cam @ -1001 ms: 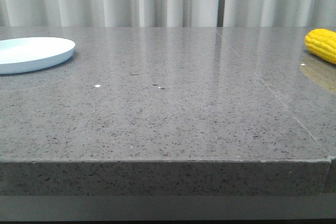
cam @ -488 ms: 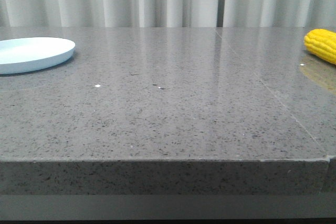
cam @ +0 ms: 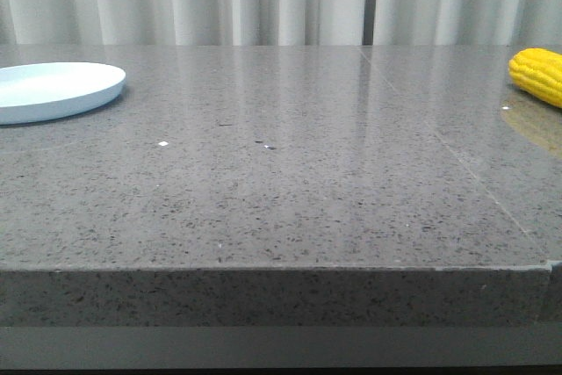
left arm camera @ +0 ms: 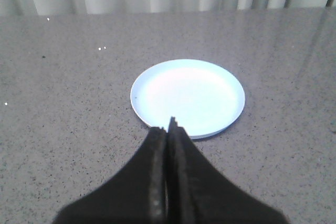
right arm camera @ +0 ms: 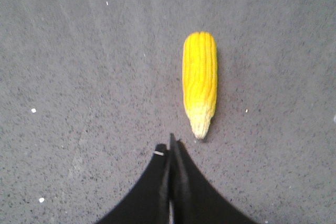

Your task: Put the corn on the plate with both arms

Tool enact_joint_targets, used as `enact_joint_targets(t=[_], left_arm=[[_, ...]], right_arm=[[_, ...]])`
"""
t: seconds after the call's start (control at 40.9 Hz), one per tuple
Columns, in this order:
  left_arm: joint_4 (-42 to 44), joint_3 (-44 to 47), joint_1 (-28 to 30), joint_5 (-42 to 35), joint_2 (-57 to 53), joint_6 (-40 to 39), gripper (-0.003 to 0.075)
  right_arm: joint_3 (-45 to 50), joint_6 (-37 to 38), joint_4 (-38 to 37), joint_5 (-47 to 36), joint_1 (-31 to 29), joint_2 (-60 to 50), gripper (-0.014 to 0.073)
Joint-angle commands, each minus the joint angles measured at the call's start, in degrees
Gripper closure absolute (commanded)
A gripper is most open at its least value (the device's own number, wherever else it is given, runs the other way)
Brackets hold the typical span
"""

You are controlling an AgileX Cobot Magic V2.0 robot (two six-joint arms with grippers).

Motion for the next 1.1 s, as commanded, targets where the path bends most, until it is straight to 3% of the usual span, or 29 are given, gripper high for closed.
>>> enact_joint_targets(t=[0.0,0.22,0.342,0.464,0.537,0.635,0.708,0.879,1.075], left_arm=[[-0.4,-1.49,0.09,-3.84,2.13,-0.35,0.0741],[-0.4,-1.49,0.09,-3.48,5.14,-0.35,0.074],[-0.4,-1.49,0.09,-3.48,6.25,-0.35,0.0706],[-0.31,-1.49,0.09,-3.58,6.66,-0.35,0.0539],[-0.06,-1.49,0.09,-3.58,6.79,-0.35,0.0397],[0.1,-1.49,0.09,-3.58,6.79,-0.35,0.0255],[0.1,-1.49,0.09,-3.58,6.98,-0.35,0.0218],[0.33,-1.8,0.09,-2.79,8.56,-0.35,0.0219],[3.01,-6.78,0.09,4.01,15.21,-0.35,0.0219]], right_arm=[[-1.83,-0.1,-0.39,-2.99,-0.1,3.11,0.0661],[-1.83,-0.1,-0.39,-1.76,-0.1,8.27,0.0655],[-1.83,-0.1,-0.39,-1.76,-0.1,9.77,0.0545],[-1.83,-0.22,-0.39,-1.71,-0.1,10.22,0.0255],[-1.83,-0.22,-0.39,-1.71,-0.1,10.27,0.0106],[-1.83,-0.22,-0.39,-1.71,-0.1,10.27,0.0001],[-1.83,-0.22,-0.39,-1.71,-0.1,10.27,-0.0007],[-1.83,-0.16,-0.39,-1.76,-0.1,10.27,-0.0007],[-1.83,-0.16,-0.39,-1.76,-0.1,10.27,-0.0007]])
